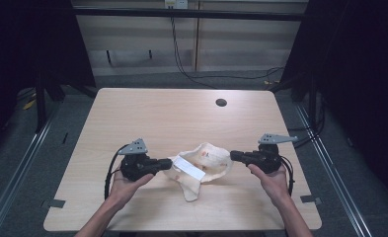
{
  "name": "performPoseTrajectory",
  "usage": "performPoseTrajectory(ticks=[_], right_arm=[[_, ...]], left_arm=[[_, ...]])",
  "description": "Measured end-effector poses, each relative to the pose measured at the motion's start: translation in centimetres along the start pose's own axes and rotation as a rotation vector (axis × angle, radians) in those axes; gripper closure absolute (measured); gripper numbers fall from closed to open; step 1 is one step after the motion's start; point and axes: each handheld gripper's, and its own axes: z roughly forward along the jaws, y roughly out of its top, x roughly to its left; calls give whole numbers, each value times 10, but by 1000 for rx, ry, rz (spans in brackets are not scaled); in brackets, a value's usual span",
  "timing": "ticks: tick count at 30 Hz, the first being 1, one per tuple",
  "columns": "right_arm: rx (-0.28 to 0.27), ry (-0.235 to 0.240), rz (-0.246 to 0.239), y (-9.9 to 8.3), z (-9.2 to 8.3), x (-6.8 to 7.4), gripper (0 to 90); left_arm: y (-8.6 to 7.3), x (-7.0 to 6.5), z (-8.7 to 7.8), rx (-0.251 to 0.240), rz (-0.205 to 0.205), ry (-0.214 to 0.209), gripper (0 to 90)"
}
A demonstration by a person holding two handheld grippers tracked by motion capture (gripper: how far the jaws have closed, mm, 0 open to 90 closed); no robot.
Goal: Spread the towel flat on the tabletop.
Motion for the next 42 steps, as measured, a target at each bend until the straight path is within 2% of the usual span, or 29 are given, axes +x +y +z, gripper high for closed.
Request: performPoseTrajectory(ticks=[3,6,9,11,13,15,17,19,20,22,24,26,27,29,33,38,42], right_arm=[[-15,6,-7,11,-2,1,872],[-34,9,1,20,-4,-2,872],[-62,16,22,23,-4,-6,873],[-94,21,24,31,-9,-8,873],[-97,22,17,36,-12,-7,873],[-95,23,3,44,-16,-5,873],[-98,18,-11,51,-20,-3,873],[-104,17,-15,54,-22,-3,873],[-114,12,-24,62,-27,-2,873],[-121,12,-27,65,-28,-2,873],[-122,5,-37,71,-31,-1,873],[-146,5,-59,79,-36,2,873],[-153,-2,-64,82,-38,4,873],[-155,-8,-72,87,-41,6,873],[-146,-29,-87,96,-46,9,873],[-135,-42,-80,103,-53,0,873],[-142,-39,-93,111,-57,3,873]], left_arm=[[3,6,-7,-26,-37,-21,852],[11,8,-16,-52,-32,-4,851],[18,12,-23,-55,-23,21,851],[24,17,-33,-76,-41,31,851],[27,18,-37,-71,-38,49,852],[29,19,-40,-75,-34,44,851],[37,18,-49,-95,-13,46,851],[39,17,-52,-105,-10,42,852],[43,17,-57,-124,-6,40,852],[45,17,-59,-127,-2,42,852],[51,16,-63,-149,-1,38,852],[57,14,-67,-168,-1,46,851],[64,12,-68,-178,11,58,852],[72,10,-68,-195,18,44,852],[81,8,-70,-180,49,45,851],[82,13,-69,-136,41,88,852],[87,11,-69,-128,57,92,852]])
